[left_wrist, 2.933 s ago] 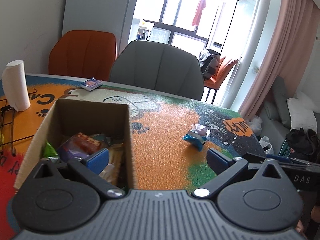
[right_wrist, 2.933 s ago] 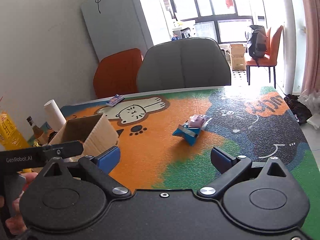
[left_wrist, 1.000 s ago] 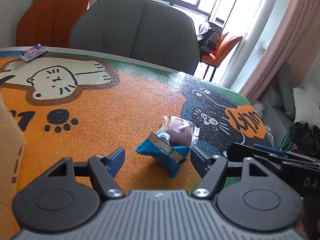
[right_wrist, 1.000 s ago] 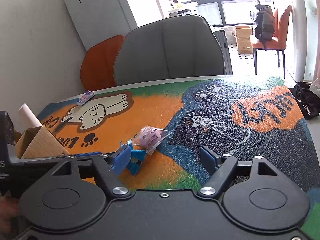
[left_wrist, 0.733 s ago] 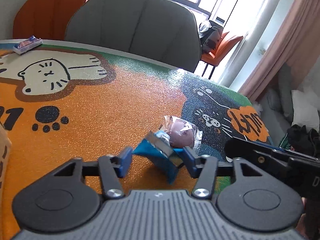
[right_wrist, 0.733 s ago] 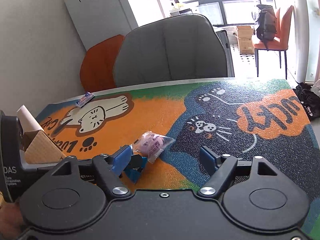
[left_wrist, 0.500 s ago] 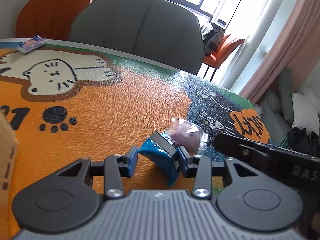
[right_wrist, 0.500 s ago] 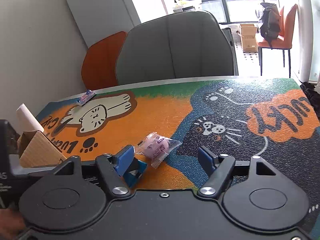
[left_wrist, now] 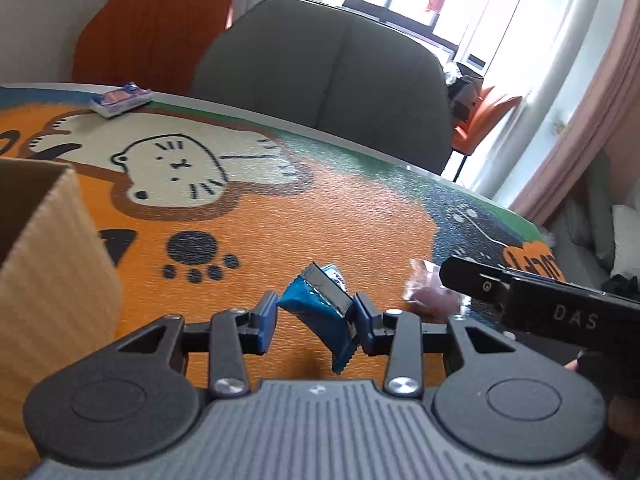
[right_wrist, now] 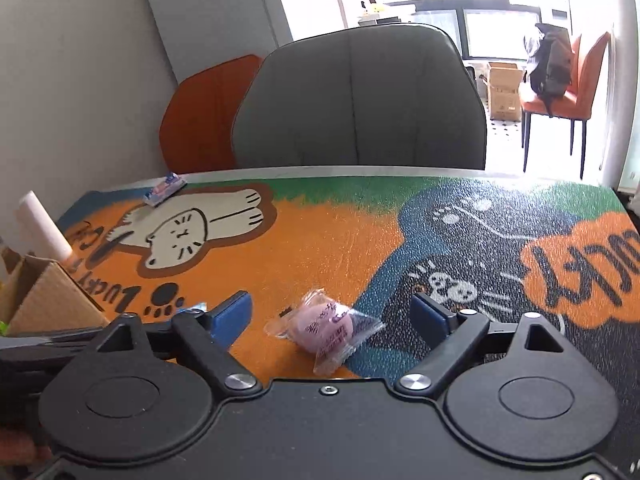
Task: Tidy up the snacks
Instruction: 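Grasp the blue wrapped snack with the left tool while the right tool grasps the pink bun, then carry the blue snack into the box and release it while the right tool drops the pink bun in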
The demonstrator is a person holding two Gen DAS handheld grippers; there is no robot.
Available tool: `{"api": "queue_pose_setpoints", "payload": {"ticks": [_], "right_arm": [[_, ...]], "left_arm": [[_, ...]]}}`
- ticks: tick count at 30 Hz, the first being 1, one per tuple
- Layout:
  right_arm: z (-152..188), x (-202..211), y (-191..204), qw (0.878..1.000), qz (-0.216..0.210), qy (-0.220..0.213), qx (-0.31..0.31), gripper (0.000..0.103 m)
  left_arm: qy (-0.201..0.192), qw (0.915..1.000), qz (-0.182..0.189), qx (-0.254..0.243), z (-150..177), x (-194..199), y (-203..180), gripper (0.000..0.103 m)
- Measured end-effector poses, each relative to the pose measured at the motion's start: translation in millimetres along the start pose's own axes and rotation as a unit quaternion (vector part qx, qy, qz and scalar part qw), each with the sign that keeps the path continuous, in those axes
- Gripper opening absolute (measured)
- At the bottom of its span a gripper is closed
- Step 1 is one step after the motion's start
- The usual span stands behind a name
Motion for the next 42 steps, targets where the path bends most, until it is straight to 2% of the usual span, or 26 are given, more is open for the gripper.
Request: {"api": "queue_pose_setpoints", "payload": {"ticks": [4,5,6,7,8,9,12,20,32,42], "right_arm": [[3,-11,3,1.0,0.006,0.009,0.007,0.086],[5,-14,4,1.0,0.009,0.014,0.01,0.079],[8,-18,6,1.0,0.007,0.023,0.012,0.063],[11,-20,6,0.999,0.009,0.031,0.015,0.055],[12,-19,7,0.999,0.012,0.026,0.02,0.053],[13,-18,9,0.999,0.013,0.027,0.026,0.046],[15,-9,12,0.999,0.015,0.028,0.029,0.037],[15,28,21,1.0,0.021,0.009,0.013,0.035],[10,97,56,0.999,0.023,-0.034,0.007,0.035],[11,131,83,0.998,0.015,-0.056,0.003,0.035]], "left_arm": [[0.002,0.9999,-0.009,0.006,0,1,9,0.04],[0.002,0.9999,-0.011,0.005,1,1,10,0.04],[0.002,0.9999,-0.01,0.005,1,1,11,0.04],[0.002,0.9999,-0.009,0.005,2,2,11,0.04],[0.003,1.0,-0.008,0.004,2,2,10,0.04],[0.004,1.0,-0.006,0.004,3,3,9,0.04],[0.004,1.0,0.002,0.003,5,8,5,0.04],[-0.006,0.9998,0.019,0.0,5,35,-2,0.04],[-0.03,0.9985,0.04,-0.021,7,98,-14,0.04],[-0.05,0.9975,0.042,-0.028,6,143,-5,0.04]]}}
Point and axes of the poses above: each gripper's, at about its wrist camera, not at the fingertips, and x roughly against the way its jaws point, y to its left, z to its underside, the point moved 10 cm from there along -x, roughly the way its jaws point, and after that the axes turned 4 degrees about z, right-handed, at the moved point
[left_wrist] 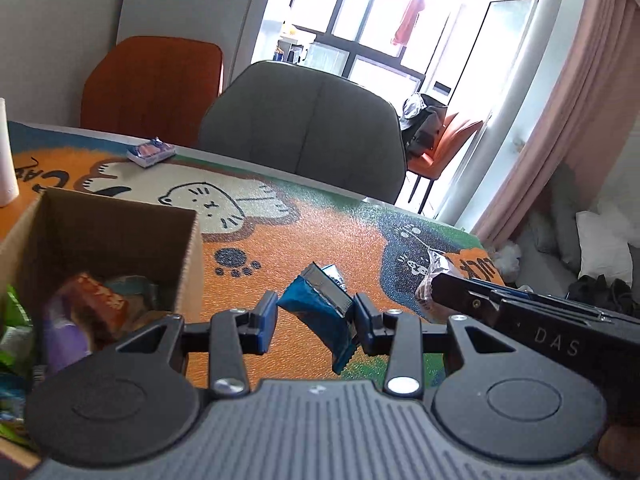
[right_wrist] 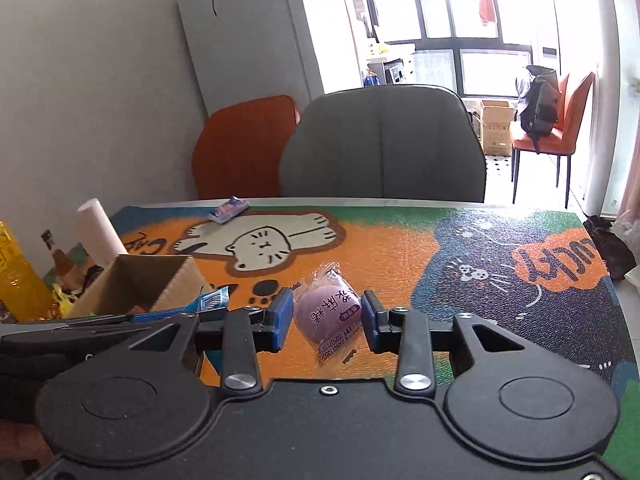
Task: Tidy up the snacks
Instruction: 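Carry the blue snack into the box and release it while the right tool drops the pink bun in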
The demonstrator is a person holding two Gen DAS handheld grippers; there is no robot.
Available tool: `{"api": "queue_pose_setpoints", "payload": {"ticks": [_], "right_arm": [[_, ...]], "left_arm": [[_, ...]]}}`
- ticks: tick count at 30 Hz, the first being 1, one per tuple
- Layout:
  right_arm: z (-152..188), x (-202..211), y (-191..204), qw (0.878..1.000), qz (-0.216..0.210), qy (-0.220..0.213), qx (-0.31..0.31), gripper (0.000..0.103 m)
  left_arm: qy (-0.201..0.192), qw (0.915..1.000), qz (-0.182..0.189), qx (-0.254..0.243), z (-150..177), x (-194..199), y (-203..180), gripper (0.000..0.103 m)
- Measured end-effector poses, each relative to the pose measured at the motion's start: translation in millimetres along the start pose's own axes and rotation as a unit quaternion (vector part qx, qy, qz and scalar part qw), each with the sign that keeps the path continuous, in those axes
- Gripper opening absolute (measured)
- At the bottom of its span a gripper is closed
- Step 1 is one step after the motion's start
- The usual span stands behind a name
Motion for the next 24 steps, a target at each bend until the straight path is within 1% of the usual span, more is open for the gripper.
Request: {"api": "queue_pose_setpoints", "payload": {"ticks": [4,16,24], "right_arm": [[-1,10,13,1.0,-0.004,-0.007,0.002,0.035],[-1,28,53,1.0,-0.017,-0.013,0.013,0.035],[-4,28,84,0.999,-0.027,-0.014,0.023,0.035]], "left_arm": [[-0.007,1.0,-0.002,-0.001,-3,15,5,0.04],[-0.011,0.9999,-0.008,0.006,-1,48,26,0.04],[-0.022,0.9995,-0.015,0.016,-8,73,55,0.04]]}}
Point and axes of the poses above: each gripper's, at about its wrist camera, not at the fingertips, and x roughly against the way its jaws point, y to its left, z to its underside, the point moved 10 cm from there along -x, roughly the way its jaws point, and after that the axes turned 4 degrees about z, right-handed, at the moved point
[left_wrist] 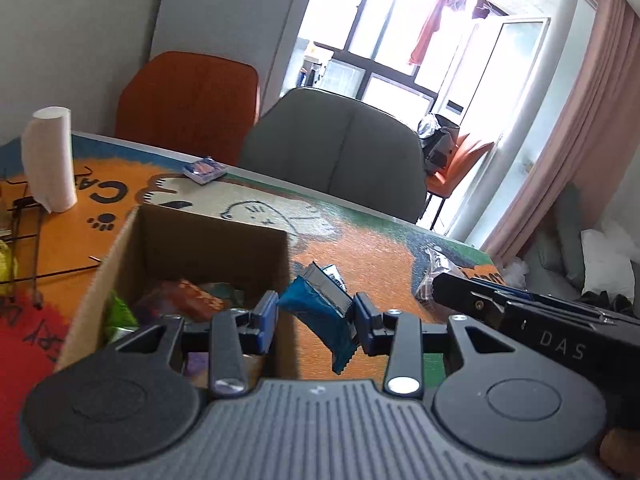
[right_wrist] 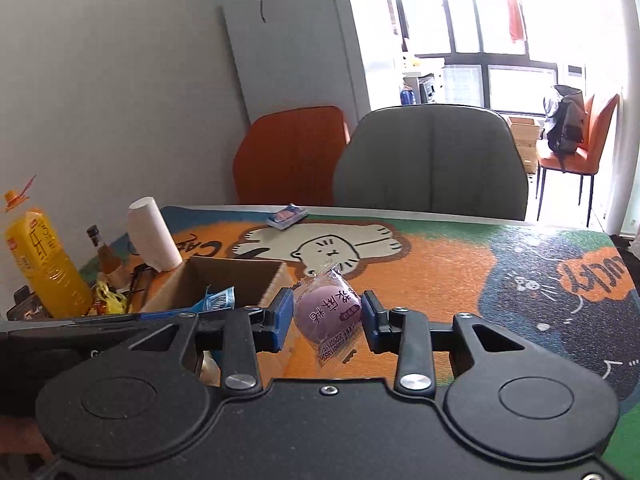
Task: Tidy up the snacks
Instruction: 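Carry the blue snack into the box and release it while the right tool drops the pink bun in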
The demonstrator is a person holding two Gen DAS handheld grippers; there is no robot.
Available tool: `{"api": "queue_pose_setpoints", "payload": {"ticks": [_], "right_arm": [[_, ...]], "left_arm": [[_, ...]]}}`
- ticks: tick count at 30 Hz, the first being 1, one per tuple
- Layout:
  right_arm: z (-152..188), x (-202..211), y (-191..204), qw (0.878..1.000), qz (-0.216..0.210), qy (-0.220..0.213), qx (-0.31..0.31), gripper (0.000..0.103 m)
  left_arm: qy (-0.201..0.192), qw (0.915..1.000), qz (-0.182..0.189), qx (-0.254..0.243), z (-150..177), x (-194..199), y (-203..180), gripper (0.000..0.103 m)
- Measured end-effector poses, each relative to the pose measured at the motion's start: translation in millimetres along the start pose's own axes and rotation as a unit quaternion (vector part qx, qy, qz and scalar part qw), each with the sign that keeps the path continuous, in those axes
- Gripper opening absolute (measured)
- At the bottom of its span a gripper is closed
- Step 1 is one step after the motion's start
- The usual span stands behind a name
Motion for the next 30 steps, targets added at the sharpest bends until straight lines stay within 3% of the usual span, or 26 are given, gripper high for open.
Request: {"api": "queue_pose_setpoints", "payload": {"ticks": [16,30], "right_arm": [[-8,-22,59,0.999,-0.023,0.01,0.023,0.035],[-13,-55,77,0.999,-0.034,0.024,0.032,0.035]], "left_arm": [[-0.015,0.999,-0.028,0.031,-21,21,66,0.04],[-0.012,0.9974,-0.047,0.053,-35,-3,102,0.041]]}}
Point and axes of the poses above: each gripper's, at about its wrist camera, not at the fingertips, and x roughly against the way its jaws point, y to its left, z to its underside, the point moved 10 cm from there along -x, roughly the way its jaws point, and after that the axes turned 4 degrees about z, right-handed, at the moved point
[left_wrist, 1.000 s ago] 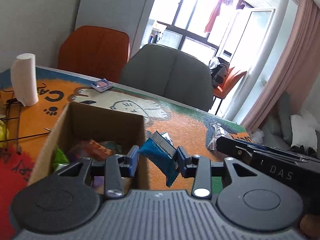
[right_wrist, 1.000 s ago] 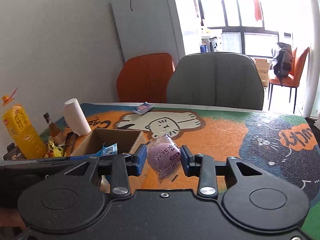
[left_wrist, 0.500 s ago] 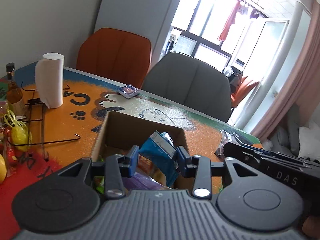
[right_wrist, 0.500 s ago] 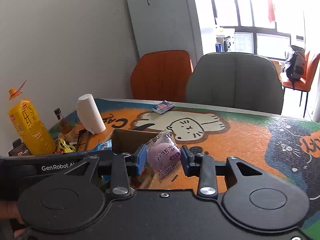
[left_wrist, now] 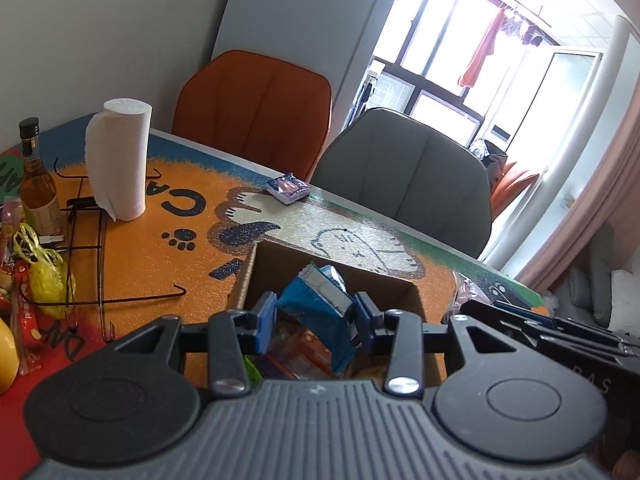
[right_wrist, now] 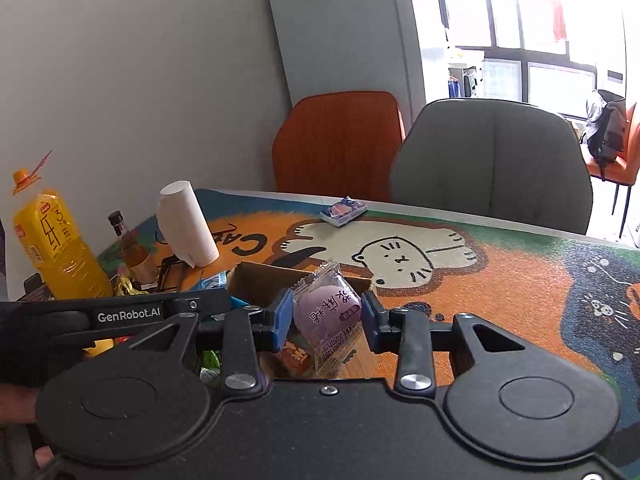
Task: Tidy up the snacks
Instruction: 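Carry the blue snack into the box and release it while the right tool drops the pink bun in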
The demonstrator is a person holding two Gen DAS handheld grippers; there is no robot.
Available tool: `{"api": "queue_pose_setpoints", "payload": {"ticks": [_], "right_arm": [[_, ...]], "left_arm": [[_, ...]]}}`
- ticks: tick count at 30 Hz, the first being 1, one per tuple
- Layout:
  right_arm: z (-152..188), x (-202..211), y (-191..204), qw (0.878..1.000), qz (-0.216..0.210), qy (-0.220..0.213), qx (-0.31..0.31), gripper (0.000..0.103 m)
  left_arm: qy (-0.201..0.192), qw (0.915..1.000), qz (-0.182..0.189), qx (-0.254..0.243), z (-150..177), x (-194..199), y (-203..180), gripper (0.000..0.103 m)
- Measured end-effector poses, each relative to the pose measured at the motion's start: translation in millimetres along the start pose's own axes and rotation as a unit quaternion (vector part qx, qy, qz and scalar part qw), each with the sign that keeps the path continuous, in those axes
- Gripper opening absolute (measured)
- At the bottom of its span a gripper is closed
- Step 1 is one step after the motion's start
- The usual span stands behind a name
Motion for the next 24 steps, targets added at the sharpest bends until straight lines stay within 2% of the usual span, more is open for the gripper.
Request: {"api": "queue_pose_setpoints", "payload": {"ticks": [12,15,18,24], "right_arm": [[-1,-27,9,1.0,-0.009,0.014,-0.006,0.036],[-4,-27,11,0.999,-0.026,0.014,-0.023,0.044],[-7,-23,12,1.0,-0.018,0.009,-0.022,0.05],[-3,-11,8,1.0,-0.008,0.01,-0.024,0.052]], "left_arm": [[0.007,0.9999,-0.006,0.009,0,-6,19,0.059],[0.005,0.9999,-0.01,0.011,1,-3,23,0.066],[0.004,0.9998,-0.014,0.011,1,0,25,0.072],[0.008,0.9997,-0.02,0.01,6,7,24,0.08]]}}
Point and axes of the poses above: each gripper's, at about its wrist camera, not at the fingertips, and x roughly against the way its jaws point, y to its left, z to its underside, the point moved 10 cm from there along -x, roughly the way its jaws point, and after that the axes turned 4 degrees about z, right-handed, at the moved point
